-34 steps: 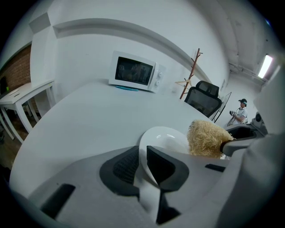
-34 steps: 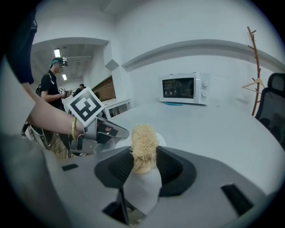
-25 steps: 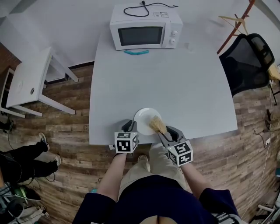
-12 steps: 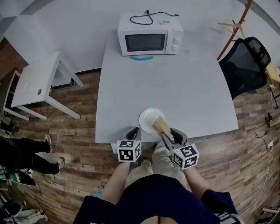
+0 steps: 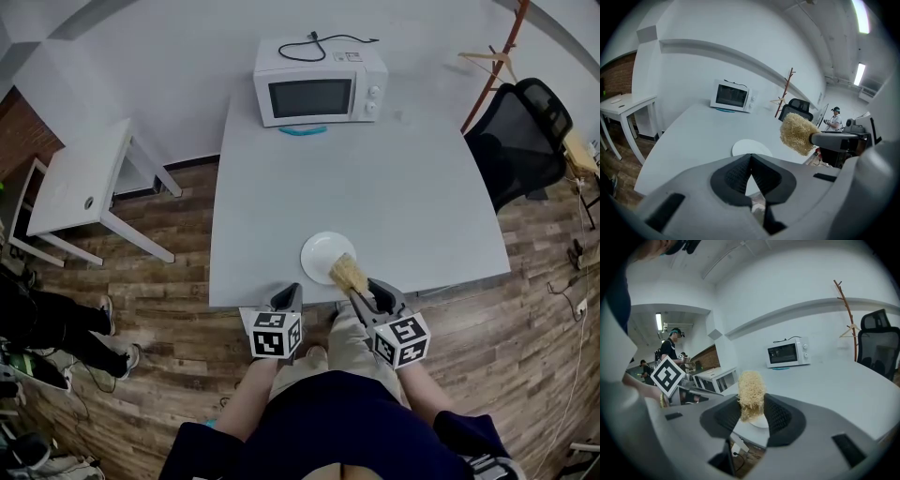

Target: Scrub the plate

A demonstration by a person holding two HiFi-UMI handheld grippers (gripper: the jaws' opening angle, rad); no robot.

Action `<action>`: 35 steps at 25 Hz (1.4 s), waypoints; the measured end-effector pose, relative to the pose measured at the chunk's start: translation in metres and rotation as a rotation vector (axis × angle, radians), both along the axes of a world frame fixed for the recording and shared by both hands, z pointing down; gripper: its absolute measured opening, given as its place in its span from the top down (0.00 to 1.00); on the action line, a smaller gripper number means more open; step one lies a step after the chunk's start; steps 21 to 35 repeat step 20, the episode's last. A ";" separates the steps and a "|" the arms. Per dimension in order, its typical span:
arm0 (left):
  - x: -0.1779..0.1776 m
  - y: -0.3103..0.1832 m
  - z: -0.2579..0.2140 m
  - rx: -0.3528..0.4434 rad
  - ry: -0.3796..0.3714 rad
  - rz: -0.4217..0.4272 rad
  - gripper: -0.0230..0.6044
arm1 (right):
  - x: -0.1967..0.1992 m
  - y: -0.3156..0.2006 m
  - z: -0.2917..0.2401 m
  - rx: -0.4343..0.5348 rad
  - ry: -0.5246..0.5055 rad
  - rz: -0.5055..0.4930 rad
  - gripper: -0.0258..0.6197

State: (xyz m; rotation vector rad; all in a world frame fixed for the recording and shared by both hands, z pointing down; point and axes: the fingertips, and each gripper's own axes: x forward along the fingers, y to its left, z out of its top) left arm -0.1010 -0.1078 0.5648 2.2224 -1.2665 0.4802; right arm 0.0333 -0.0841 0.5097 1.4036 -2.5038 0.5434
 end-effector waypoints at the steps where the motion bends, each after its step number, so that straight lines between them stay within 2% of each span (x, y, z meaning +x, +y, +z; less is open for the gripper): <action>1: 0.000 0.001 0.000 0.003 -0.002 0.005 0.93 | -0.001 0.001 0.000 0.002 -0.002 0.002 0.72; 20: 0.005 0.004 -0.010 0.011 0.039 0.016 0.93 | 0.000 0.005 -0.011 0.031 -0.015 0.002 0.72; 35: 0.005 0.004 -0.010 0.011 0.039 0.016 0.93 | 0.000 0.005 -0.011 0.031 -0.015 0.002 0.72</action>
